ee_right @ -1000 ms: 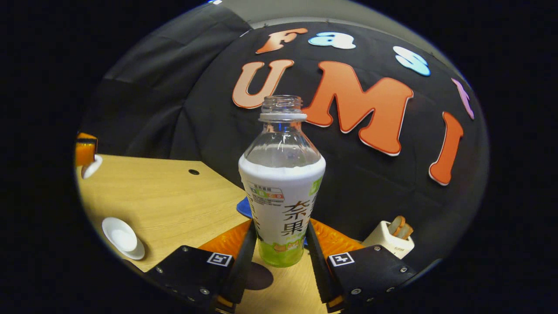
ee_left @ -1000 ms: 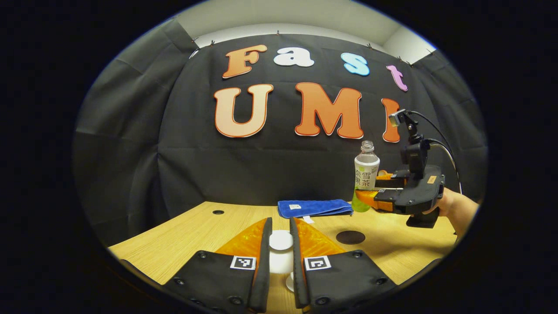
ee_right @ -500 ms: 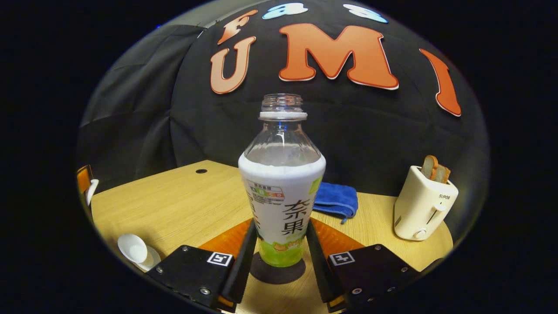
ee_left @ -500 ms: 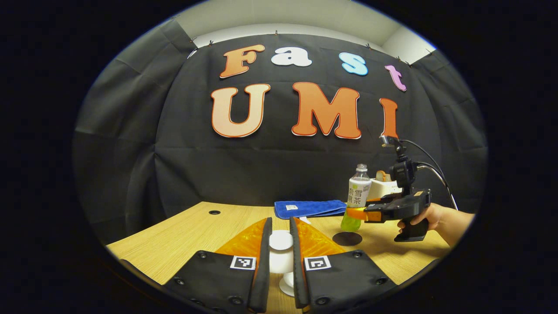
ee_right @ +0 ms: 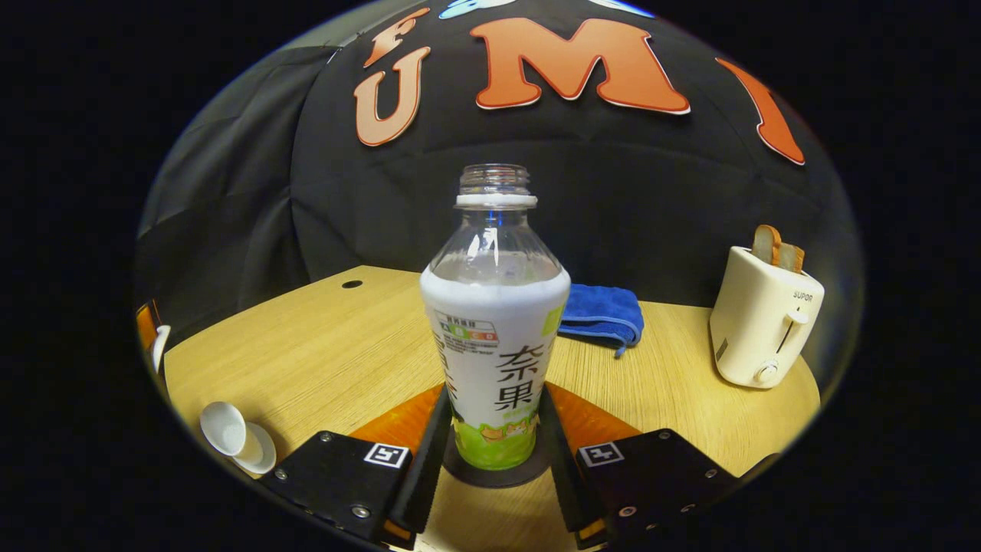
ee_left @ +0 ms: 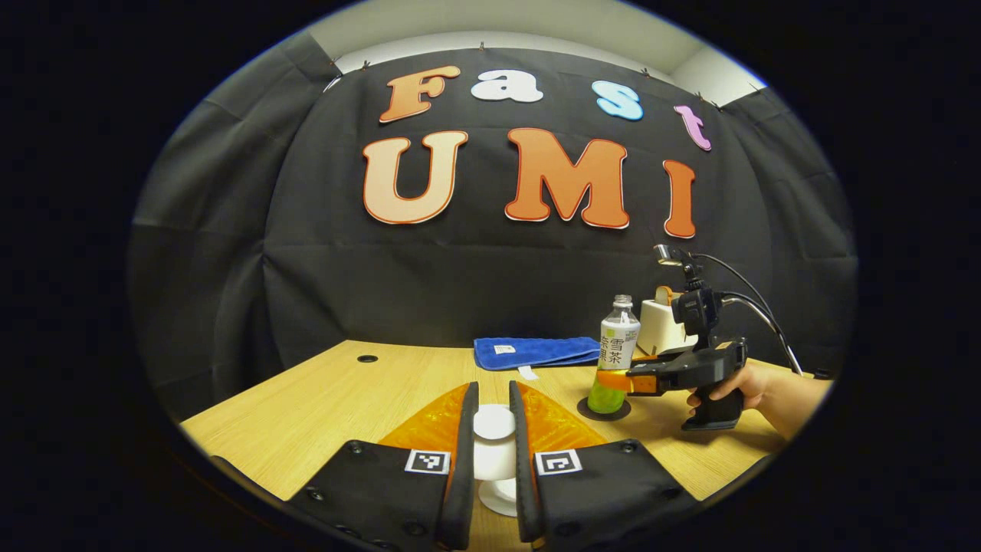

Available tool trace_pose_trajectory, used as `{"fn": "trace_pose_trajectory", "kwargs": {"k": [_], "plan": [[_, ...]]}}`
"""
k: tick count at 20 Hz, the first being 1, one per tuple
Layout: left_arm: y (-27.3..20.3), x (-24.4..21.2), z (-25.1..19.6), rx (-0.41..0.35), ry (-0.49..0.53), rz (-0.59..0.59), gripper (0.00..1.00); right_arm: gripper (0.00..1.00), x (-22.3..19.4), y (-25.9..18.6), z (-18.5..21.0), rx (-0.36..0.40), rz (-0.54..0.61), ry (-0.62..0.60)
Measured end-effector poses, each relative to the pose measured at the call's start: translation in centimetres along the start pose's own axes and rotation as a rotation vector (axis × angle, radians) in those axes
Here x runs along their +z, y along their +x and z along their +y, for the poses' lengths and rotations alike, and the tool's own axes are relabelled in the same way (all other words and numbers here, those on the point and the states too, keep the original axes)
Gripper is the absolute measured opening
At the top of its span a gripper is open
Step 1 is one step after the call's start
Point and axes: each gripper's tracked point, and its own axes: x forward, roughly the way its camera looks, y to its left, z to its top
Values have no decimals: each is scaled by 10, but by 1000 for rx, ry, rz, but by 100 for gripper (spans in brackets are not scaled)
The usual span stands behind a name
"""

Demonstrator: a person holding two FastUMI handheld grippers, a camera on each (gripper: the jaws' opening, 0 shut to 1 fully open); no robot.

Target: Open the teacup lid with one hand, grasp the water bottle and pour water into the teacup with the other hand; after pouring, place the water bottle on the coaster and then close the teacup lid.

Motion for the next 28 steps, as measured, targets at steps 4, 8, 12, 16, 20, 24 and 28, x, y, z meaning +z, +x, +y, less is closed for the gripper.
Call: {"fn": "trace_pose_trajectory", "kwargs": {"k": [4, 8, 12, 16, 20, 24, 28], "plan": [[7, -17, -12, -24, -12, 35, 27, 76, -22, 3, -8, -31, 67, 37], [14, -46, -26, -49, 2, 105, 27, 97, -19, -10, -9, -28, 39, 61], [17, -65, -33, -58, 7, 155, 27, 98, -15, -36, -8, -22, 10, 64], [21, -83, -35, -52, 26, 201, 27, 98, -7, -64, -5, -28, -53, 55], [22, -89, -34, -34, 65, 221, 27, 97, -7, -87, -10, -37, -83, 96], [22, -87, -31, -19, 87, 216, 34, 97, 2, -105, -19, -55, -123, 131], [20, -54, -30, 5, 93, 117, 66, 97, 6, -128, -29, -90, -160, 127]]}}
